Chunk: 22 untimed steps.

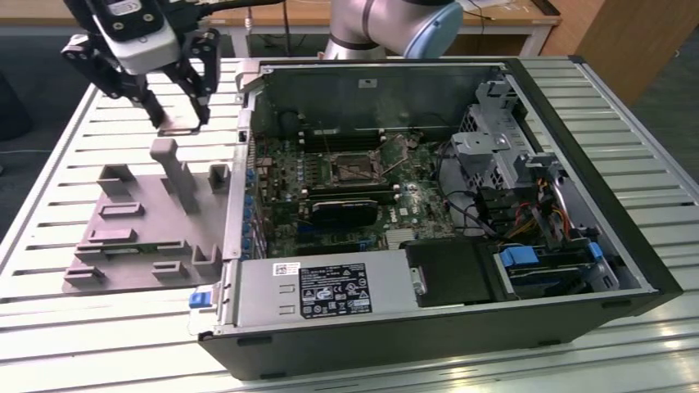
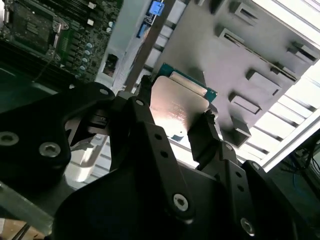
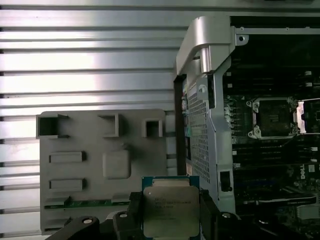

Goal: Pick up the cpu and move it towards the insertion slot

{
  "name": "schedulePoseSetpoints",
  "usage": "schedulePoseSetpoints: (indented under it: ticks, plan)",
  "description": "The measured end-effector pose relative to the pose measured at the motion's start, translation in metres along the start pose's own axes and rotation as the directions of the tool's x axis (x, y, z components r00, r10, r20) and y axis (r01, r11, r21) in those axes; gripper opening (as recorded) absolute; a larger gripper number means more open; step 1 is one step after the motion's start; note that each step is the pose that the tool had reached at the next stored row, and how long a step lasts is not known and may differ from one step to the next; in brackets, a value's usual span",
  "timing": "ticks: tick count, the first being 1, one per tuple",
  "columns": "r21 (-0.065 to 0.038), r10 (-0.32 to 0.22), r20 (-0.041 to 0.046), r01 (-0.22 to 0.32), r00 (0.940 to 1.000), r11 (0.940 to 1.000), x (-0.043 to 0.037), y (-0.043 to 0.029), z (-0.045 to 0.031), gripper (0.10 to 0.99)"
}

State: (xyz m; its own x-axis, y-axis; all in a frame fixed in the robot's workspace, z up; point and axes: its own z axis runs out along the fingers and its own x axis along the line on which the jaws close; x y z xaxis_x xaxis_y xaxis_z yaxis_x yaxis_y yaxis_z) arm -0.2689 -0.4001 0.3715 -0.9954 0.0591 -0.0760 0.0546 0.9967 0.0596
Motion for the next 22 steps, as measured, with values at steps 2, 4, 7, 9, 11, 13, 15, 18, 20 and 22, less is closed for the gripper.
schedulePoseSetpoints:
  ticks: [2,4,7,9,11,13,15,18,20,22]
  plan:
    - [0.0,0.0,-0.0004,0.0,1.0,1.0,-0.0092,0.0005,0.0007,0.541]
    - [0.0,0.0,-0.0005,0.0,1.0,1.0,-0.0181,0.001,0.0015,0.541]
    - [0.0,0.0,-0.0009,0.0,1.0,1.0,-0.0316,0.0017,0.0025,0.541]
    - [0.0,0.0,-0.0012,0.0,1.0,1.0,-0.0409,0.0023,0.0033,0.541]
    - [0.0,0.0,-0.0014,0.0,1.0,1.0,-0.0499,0.0027,0.004,0.541]
    - [0.0,0.0,-0.0016,0.0,1.0,1.0,-0.0588,0.0032,0.0046,0.541]
    - [0.0,0.0,-0.0019,0.0,1.0,1.0,-0.0677,0.0037,0.0054,0.541]
    - [0.0,0.0,-0.0024,0.0,1.0,1.0,-0.0815,0.0045,0.0065,0.541]
    - [0.0,0.0,-0.0029,0.0,1.0,1.0,-0.0905,0.005,0.0071,0.541]
    - [0.0,0.0,-0.0031,0.0,1.0,1.0,-0.0994,0.0055,0.0079,0.541]
